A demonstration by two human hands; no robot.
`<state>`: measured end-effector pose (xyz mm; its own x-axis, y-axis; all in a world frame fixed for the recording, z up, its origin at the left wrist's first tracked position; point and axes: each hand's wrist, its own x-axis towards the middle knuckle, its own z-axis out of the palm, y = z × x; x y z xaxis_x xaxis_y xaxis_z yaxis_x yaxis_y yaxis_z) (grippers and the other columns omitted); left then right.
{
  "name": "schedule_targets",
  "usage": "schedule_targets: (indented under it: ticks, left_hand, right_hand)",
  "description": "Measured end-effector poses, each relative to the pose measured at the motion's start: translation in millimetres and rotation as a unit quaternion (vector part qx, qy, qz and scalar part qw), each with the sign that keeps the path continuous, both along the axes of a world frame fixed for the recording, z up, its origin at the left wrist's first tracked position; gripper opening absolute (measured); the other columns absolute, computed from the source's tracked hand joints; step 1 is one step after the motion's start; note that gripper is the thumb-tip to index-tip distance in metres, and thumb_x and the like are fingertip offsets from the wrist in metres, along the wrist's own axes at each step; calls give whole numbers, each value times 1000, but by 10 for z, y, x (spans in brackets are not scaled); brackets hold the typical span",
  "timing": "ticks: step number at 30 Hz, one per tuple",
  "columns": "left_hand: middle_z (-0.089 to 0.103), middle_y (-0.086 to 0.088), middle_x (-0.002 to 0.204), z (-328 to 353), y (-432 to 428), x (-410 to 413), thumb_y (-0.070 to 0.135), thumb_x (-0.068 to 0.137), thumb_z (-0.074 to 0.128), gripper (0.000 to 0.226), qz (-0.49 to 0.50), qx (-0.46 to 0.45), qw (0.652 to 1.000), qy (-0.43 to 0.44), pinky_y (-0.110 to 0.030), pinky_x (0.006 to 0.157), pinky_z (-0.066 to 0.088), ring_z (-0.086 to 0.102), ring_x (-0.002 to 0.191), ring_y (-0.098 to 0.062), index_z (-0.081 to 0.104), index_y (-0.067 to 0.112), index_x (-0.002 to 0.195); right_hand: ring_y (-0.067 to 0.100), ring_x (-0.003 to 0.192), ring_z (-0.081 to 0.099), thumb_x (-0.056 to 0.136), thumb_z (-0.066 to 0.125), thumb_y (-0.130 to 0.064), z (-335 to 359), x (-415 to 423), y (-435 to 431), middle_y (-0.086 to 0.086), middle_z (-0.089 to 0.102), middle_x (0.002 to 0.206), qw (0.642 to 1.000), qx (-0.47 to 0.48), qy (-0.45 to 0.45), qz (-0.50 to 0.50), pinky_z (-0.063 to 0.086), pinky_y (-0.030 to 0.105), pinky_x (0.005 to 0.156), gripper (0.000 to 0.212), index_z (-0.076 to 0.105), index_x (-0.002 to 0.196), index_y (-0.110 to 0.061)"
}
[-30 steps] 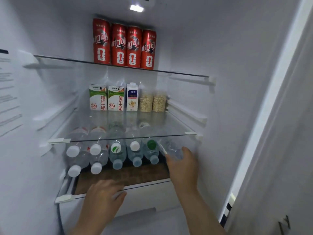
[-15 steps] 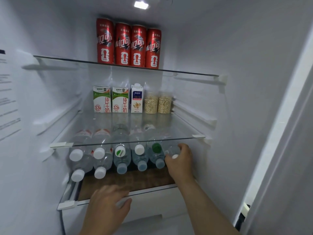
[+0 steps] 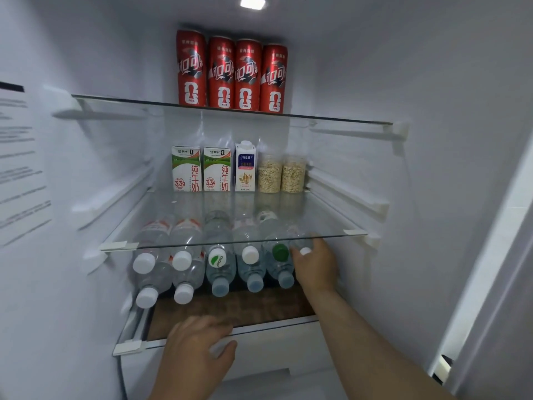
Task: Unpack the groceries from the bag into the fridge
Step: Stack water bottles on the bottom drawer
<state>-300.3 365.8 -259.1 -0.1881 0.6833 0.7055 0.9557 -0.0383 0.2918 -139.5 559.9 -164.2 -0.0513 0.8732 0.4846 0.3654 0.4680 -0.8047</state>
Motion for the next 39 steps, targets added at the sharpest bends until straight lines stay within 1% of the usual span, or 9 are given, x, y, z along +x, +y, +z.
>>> schedule_targets:
  ticks: [6,11,16,23,28,30,34,37,39]
  left_hand:
    - [69,18,84,-21,11,7,48,66,63,24,-4,35,999,-5,-32,63,53,53,78,-5,77,34,80]
    - [68,18,84,-10,-4,24,47,66,63,23,-9,40,999,-12,-28,64,51,54,78,-6,77,34,79]
    - [67,19,83,25,-13,30,49,67,61,25,-5,-4,1000,-17,-30,62,51,54,77,-7,77,34,79]
    - [67,20,85,122,-112,78,50,69,59,29,-19,-38,998,-53,-32,63,50,51,81,-2,78,32,84]
    - [61,27,93,307,-185,66,47,78,58,32,-27,-92,991,-88,-27,81,48,56,91,-4,75,32,100]
    - [63,22,98,414,-270,135,39,82,62,28,-27,-89,990,-102,-25,85,45,56,96,-3,72,29,107]
    - [59,16,124,611,-525,385,37,87,63,41,3,-117,989,-84,-23,100,40,51,118,-7,61,29,128]
    - [53,13,134,744,-798,644,43,89,54,48,17,-154,985,-73,-25,106,36,45,127,-10,55,29,135]
    - [49,13,141,816,-1003,834,40,93,55,47,39,-165,983,-71,-23,110,32,41,132,-8,51,28,138]
  right_hand:
    - [10,96,63,81,70,-31,26,-31,93,-13,66,106,999,18,-40,5,56,31,82,29,66,110,-32]
    - [15,98,62,82,67,-34,23,16,96,-7,66,108,991,63,-120,-9,55,31,83,33,64,114,-31]
    - [24,102,59,81,72,-26,-59,93,19,4,61,111,985,36,-169,-30,53,38,86,40,58,117,-15]
    - [26,118,52,86,66,-14,-198,249,-391,8,54,127,992,40,-112,-38,47,39,99,47,52,130,-8]
    - [24,116,53,87,63,-16,-342,520,-719,5,55,124,989,58,-139,-4,50,45,96,38,55,124,-12]
    - [28,126,50,88,65,-18,-352,626,-839,9,54,133,985,56,-165,8,45,46,104,41,57,126,-8]
    - [27,133,45,91,65,-28,-258,842,-1193,8,52,141,972,73,-219,49,38,40,111,43,59,129,-10]
    - [17,137,36,97,53,-37,-132,1051,-1518,-1,44,147,954,56,-276,104,26,26,112,46,49,139,-18]
    - [13,136,36,99,48,-41,-70,1203,-1723,-6,41,147,945,48,-297,132,28,23,111,47,44,142,-22]
